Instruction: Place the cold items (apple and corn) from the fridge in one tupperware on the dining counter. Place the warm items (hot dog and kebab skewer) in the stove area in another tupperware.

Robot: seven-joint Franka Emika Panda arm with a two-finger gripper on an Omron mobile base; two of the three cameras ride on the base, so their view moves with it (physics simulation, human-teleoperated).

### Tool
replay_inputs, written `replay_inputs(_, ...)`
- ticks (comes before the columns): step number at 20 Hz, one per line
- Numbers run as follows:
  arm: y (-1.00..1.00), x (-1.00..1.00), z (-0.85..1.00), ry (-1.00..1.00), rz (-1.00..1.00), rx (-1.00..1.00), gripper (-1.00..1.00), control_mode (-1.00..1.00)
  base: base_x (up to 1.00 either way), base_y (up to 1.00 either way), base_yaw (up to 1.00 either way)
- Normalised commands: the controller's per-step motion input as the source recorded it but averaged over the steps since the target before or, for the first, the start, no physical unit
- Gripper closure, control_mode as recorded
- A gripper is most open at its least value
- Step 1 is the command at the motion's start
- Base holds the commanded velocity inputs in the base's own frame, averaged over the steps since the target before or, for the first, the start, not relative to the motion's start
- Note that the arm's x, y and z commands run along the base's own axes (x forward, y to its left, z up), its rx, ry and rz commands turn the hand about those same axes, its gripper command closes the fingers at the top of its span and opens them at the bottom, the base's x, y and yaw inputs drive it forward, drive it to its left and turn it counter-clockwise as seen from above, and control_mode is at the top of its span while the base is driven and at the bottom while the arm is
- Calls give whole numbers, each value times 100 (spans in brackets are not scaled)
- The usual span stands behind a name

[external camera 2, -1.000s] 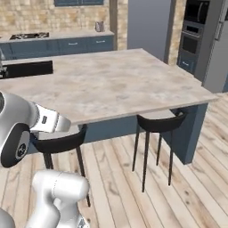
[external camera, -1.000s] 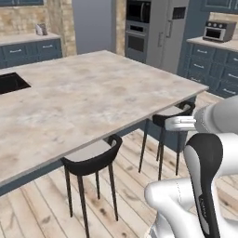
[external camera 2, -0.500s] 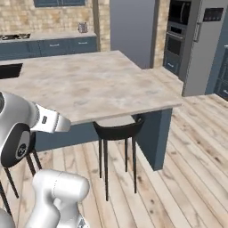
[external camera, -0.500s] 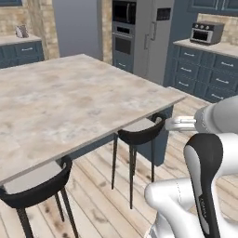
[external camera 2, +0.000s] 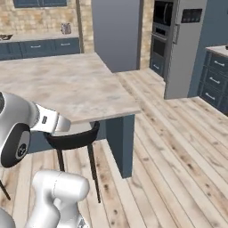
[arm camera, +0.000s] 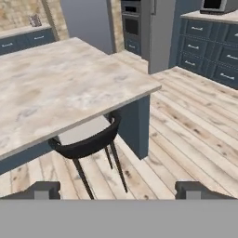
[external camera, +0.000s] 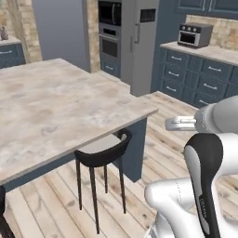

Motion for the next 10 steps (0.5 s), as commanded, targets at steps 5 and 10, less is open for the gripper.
replay_inputs(5,0,0,0,0,0,0,-100,100,61,-100,0)
replay_inputs(10,0,0,0,0,0,0,-100,100,78,-100,0)
